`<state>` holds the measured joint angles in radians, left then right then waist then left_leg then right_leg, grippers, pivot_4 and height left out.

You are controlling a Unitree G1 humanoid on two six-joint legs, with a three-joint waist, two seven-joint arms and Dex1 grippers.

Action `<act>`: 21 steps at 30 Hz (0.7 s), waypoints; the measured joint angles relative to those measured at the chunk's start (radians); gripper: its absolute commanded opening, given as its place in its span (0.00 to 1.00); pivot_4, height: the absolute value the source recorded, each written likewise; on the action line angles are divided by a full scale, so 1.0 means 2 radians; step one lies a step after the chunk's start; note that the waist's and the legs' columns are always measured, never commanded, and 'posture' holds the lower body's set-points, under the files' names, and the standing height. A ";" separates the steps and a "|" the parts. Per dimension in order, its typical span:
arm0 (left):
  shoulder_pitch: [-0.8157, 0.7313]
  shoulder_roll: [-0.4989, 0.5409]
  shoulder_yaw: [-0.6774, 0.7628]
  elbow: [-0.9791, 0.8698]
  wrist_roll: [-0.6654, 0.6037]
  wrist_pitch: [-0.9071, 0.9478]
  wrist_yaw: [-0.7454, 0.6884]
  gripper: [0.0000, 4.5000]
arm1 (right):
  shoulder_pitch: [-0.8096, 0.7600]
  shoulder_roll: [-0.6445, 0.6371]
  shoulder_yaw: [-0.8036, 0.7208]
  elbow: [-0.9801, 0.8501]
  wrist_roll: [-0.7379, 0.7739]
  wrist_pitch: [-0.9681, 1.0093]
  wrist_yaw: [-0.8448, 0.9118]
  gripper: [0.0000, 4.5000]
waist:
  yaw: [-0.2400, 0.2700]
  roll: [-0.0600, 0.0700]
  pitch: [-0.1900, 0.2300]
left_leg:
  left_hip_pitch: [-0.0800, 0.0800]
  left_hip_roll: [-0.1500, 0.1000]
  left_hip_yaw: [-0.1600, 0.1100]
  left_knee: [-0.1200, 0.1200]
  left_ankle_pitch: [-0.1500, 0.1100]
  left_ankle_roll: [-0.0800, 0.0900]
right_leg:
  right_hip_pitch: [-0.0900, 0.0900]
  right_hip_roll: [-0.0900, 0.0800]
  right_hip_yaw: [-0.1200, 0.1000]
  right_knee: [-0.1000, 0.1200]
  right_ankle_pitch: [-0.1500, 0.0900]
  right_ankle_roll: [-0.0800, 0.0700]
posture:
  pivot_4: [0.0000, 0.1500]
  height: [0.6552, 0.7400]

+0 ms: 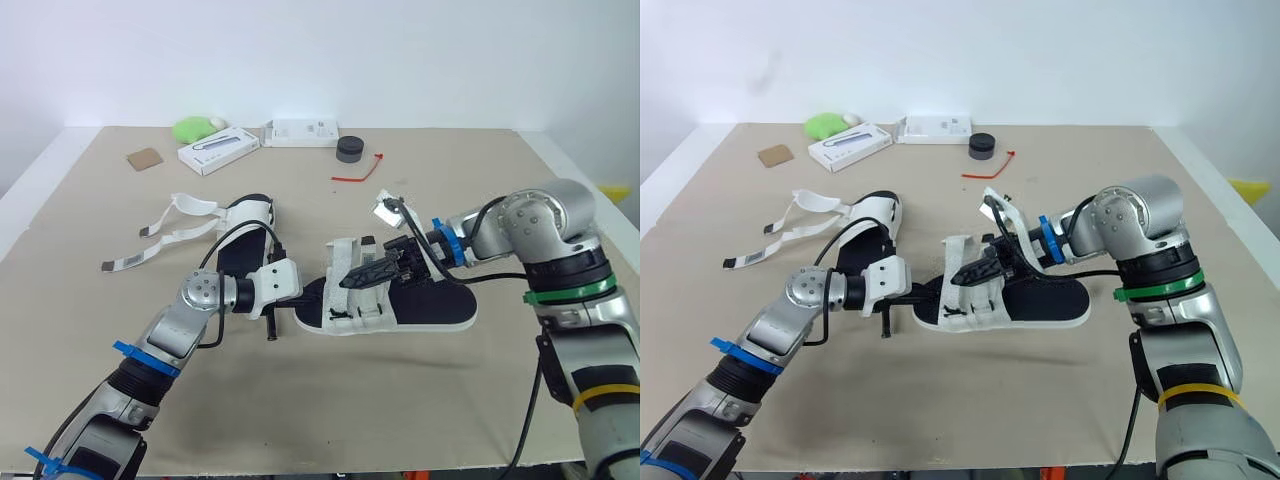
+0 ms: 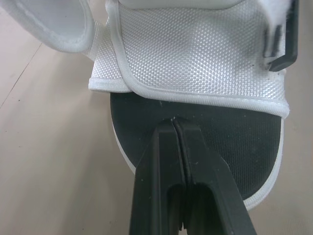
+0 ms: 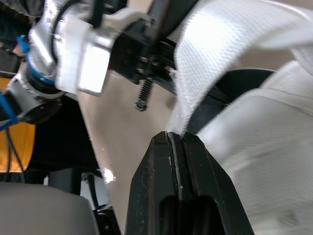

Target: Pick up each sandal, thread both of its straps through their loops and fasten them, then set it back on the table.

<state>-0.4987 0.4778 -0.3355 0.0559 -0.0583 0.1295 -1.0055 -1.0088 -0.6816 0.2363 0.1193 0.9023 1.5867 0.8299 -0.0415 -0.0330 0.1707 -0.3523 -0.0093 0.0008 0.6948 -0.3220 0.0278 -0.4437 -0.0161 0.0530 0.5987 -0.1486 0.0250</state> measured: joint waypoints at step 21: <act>-0.001 0.000 0.000 0.002 0.000 -0.001 0.001 0.00 | 0.037 0.076 -0.059 -0.048 -0.015 0.013 -0.059 0.34 | 0.000 0.001 0.000 | 0.000 0.000 -0.001 0.000 0.000 0.000 | 0.000 -0.001 -0.002 0.000 0.001 -0.001 | 1.00 1.00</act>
<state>-0.5003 0.4773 -0.3361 0.0595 -0.0583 0.1282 -1.0037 -0.9353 -0.5301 0.1185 0.0228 0.8716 1.6118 0.7123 -0.0419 -0.0317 0.1699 -0.3529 -0.0097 -0.0015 0.6951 -0.3215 0.0271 -0.4436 -0.0190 0.0487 0.5988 -0.1472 0.0227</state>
